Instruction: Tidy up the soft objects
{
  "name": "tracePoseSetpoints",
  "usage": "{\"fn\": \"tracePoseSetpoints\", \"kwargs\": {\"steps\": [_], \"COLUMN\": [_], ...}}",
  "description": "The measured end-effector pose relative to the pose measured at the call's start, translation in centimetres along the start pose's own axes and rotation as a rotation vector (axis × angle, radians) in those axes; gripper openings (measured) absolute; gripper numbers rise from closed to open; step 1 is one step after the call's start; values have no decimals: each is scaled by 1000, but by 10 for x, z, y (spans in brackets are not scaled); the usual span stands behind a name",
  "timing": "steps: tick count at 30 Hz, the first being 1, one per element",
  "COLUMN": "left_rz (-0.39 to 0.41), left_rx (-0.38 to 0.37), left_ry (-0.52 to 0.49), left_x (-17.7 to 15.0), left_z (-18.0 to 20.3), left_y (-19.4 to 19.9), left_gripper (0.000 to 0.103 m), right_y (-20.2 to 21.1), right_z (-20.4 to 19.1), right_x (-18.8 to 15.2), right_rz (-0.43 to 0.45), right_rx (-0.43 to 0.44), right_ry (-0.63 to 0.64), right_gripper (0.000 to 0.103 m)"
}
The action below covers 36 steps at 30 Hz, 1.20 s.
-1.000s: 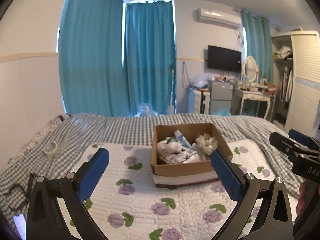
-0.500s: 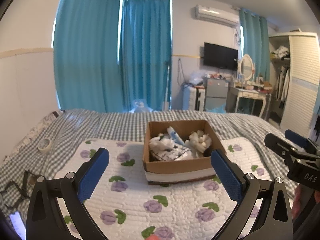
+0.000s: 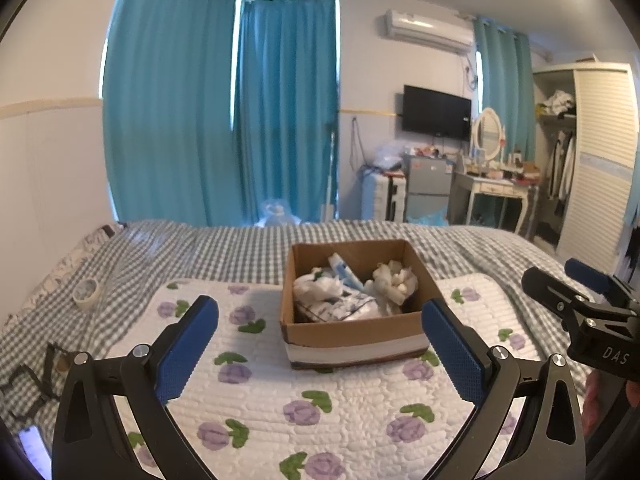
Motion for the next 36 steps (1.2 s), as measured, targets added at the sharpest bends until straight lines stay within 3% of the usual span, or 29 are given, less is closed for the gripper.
{"fn": "tracePoseSetpoints", "kwargs": {"steps": [36], "left_rz": [-8], "left_rx": [9], "left_ry": [-3], "left_x": [-3], "left_z": [1], "left_y": [-1], "left_gripper": [103], "right_y": [-3], "right_z": [-6], "right_x": [-5], "right_rz": [-12], "right_rx": [7], "right_ry": [10], "right_gripper": [103]}}
Point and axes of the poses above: each gripper's, at about its wrist camera, not at the fingertips, and y roughly against the way its jaws point, z to its right, x to its top, the point moved 4 cm from there along -y, roughly the way its jaws point, and after that the axes turned 11 degrees about -y, right-handed, at the moved point
